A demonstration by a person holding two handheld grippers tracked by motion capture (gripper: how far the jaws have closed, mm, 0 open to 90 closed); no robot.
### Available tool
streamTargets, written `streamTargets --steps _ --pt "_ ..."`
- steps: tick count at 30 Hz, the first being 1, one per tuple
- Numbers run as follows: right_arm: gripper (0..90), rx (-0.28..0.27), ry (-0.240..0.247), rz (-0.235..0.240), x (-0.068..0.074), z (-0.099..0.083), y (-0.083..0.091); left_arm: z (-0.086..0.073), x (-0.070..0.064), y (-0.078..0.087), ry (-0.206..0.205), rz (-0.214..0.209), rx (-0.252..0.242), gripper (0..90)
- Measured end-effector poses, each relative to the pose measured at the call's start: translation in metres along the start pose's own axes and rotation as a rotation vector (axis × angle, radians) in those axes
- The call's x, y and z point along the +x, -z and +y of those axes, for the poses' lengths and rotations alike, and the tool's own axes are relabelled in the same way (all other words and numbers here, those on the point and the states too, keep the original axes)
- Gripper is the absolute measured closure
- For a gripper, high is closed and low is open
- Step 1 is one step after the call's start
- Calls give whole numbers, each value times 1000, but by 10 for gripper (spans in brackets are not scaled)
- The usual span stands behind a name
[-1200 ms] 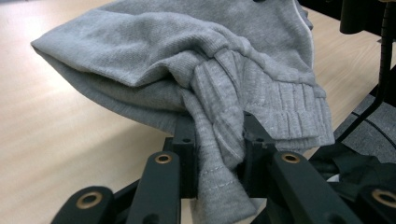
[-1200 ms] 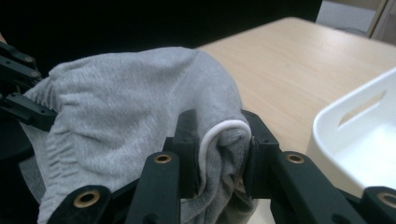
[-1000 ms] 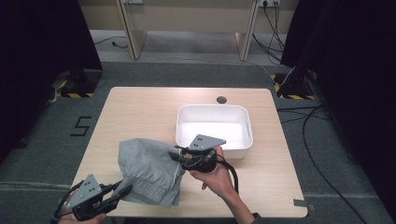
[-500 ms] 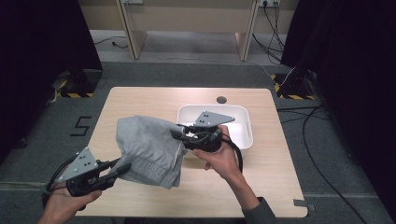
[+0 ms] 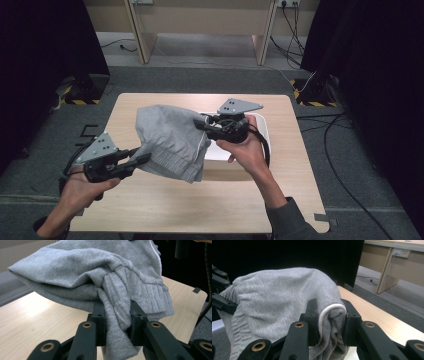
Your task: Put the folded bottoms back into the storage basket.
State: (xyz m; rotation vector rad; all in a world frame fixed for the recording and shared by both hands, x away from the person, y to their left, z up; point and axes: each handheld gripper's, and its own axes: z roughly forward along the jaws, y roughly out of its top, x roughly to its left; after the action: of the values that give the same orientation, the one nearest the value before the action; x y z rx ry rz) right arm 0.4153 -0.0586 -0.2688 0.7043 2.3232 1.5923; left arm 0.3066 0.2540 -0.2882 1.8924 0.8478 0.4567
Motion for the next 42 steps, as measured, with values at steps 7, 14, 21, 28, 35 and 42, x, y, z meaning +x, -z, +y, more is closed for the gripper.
streamTargets --steps 7,14,21,28,35,42 --pt "713 17 -7 -50 -24 5 13 19 0 -27 -2 -29 -7 711" --pt "713 46 -22 -102 -48 5 25 32 -2 -59 -5 -51 -2 710" --pt "713 77 -39 -144 -70 -5 35 35 -4 -89 16 -82 9 710" --pt "713 109 -55 -171 -87 -18 37 36 -6 -116 22 -97 40 710" --pt "713 152 -63 -201 -101 -30 34 32 -5 -142 38 -102 66 709" --pt "712 203 -95 -225 -124 -41 29 31 -5 -170 56 -100 92 708"
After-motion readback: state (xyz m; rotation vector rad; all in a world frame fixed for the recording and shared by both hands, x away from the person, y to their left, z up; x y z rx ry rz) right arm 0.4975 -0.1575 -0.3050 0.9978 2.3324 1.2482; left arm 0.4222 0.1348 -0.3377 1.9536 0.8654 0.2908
